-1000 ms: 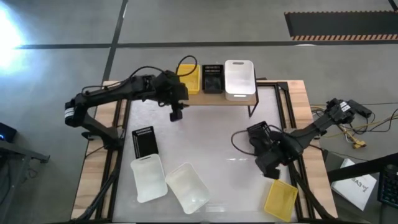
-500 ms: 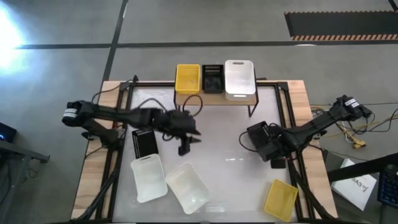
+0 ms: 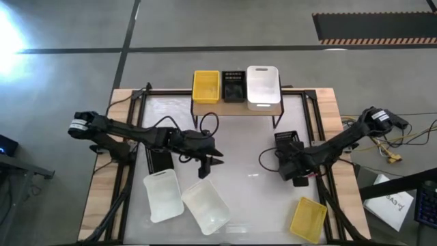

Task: Stack baskets on shelf by color
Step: Stack the right black bin on top of the black bin on the shelf

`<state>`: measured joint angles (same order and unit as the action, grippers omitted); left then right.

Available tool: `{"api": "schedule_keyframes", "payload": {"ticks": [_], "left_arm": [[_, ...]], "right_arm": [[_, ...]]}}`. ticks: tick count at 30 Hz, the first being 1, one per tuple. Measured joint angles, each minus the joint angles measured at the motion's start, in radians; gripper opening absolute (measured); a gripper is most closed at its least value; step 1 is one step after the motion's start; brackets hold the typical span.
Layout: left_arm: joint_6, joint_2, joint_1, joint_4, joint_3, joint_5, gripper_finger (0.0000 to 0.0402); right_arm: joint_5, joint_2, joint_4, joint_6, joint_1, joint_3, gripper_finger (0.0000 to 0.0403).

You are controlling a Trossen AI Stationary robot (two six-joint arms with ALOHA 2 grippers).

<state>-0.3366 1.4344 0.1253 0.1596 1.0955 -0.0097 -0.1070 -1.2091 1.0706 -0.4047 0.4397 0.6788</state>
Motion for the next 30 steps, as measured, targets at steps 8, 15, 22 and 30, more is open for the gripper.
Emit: {"api": "schedule_keyframes", "payload": {"ticks": [8, 15, 22, 30], "left_arm": [[-0.001, 0.003, -0.001, -0.062, 0.002, -0.026, 0.0122], [0.002, -0.017, -0.001, -0.061, 0.015, -0.026, 0.0122], [0.002, -0.100, -0.001, 0.037, 0.010, -0.070, 0.0122], [0.003, -0.185, -0.001, 0.171, -0.013, -0.171, 0.0122]], "right_arm": [[-0.006, -0.096, -0.066, -0.014, 0.000, 0.006, 0.0053], [0.002, -0.092, -0.060, -0.013, 0.000, 0.136, 0.0009], [0.055, -0.070, 0.023, 0.010, -0.010, 0.521, 0.0008], [0.064, -0.163, 0.028, 0.083, -0.178, 1.054, 0.0008]]}}
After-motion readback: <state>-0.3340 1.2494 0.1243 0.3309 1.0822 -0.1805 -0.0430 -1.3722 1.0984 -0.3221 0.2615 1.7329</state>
